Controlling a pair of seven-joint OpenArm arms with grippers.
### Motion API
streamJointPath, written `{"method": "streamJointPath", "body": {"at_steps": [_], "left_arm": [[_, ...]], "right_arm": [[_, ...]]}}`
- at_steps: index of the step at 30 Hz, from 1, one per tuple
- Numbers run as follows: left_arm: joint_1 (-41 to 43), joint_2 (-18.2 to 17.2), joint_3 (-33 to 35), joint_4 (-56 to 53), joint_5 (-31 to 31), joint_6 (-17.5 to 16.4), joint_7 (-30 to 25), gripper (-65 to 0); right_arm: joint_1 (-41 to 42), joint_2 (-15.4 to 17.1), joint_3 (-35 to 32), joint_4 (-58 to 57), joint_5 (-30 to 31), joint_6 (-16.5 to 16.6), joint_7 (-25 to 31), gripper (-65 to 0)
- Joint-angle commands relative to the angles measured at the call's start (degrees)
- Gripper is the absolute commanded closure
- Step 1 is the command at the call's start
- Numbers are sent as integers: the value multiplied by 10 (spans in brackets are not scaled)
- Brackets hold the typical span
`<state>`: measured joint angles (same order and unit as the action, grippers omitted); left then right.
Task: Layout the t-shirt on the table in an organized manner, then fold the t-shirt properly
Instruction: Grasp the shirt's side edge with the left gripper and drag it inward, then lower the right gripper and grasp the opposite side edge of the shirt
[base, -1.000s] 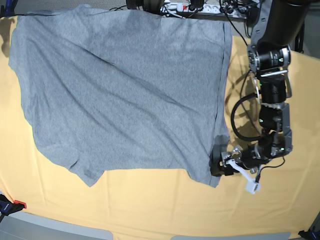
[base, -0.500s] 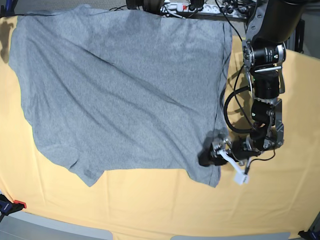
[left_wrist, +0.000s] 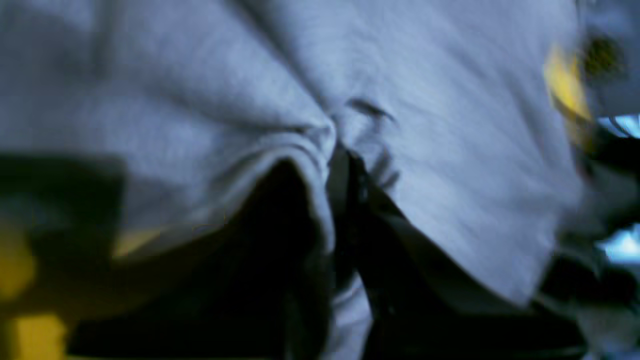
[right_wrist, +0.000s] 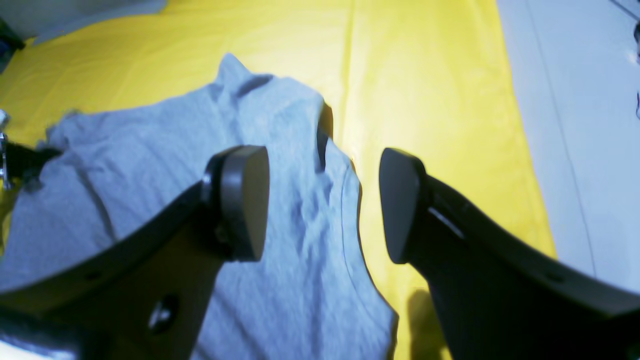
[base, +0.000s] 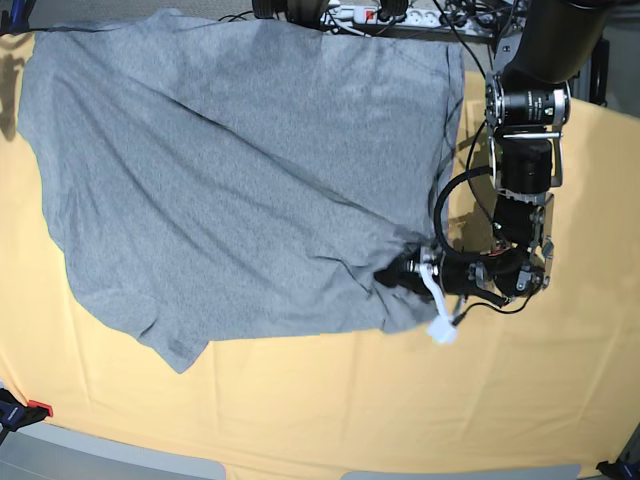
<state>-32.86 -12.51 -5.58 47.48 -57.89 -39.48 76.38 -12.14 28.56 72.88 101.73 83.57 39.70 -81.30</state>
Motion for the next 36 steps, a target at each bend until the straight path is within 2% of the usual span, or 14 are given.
{"method": "streamJointPath", "body": {"at_steps": [1, 4, 6, 9, 13, 18, 19, 25, 28, 31, 36], "left_arm": [[-21, -2, -1, 9, -62, -5, 30, 0], [-21, -2, -1, 9, -200, -5, 36, 0], [-21, -2, -1, 9, -246, -5, 36, 0], [-21, -10, -1, 9, -243, -5, 36, 0], [-22, -38, -1, 9, -205, -5, 36, 0], [-27, -75, -1, 9, -143, -5, 36, 0], [-28, -80, -1, 9, -132, -5, 36, 0], [-28, -99, -1, 9, -89, -5, 36, 0], [-29, -105, -1, 9, -87, -5, 36, 0], [-29, -109, -1, 9, -88, -5, 36, 0], [-22, -120, -1, 9, -150, -5, 36, 0]], "right_arm": [[6, 17, 5, 9, 14, 3, 13, -368], [19, 17, 5, 9, 14, 3, 13, -368], [29, 17, 5, 9, 14, 3, 13, -368], [42, 18, 5, 9, 14, 3, 13, -368], [54, 18, -7, 9, 14, 3, 13, -368], [91, 18, -99, 7, 5, 3, 13, -368], [101, 18, -129, 4, -37, 3, 13, -368], [169, 13, -281, -13, -324, 3, 169, -368], [199, 8, -342, -39, -435, -38, 225, -368], [229, 8, -389, -87, -496, -81, 253, -368], [281, 8, -437, -200, -489, -72, 257, -368]]}}
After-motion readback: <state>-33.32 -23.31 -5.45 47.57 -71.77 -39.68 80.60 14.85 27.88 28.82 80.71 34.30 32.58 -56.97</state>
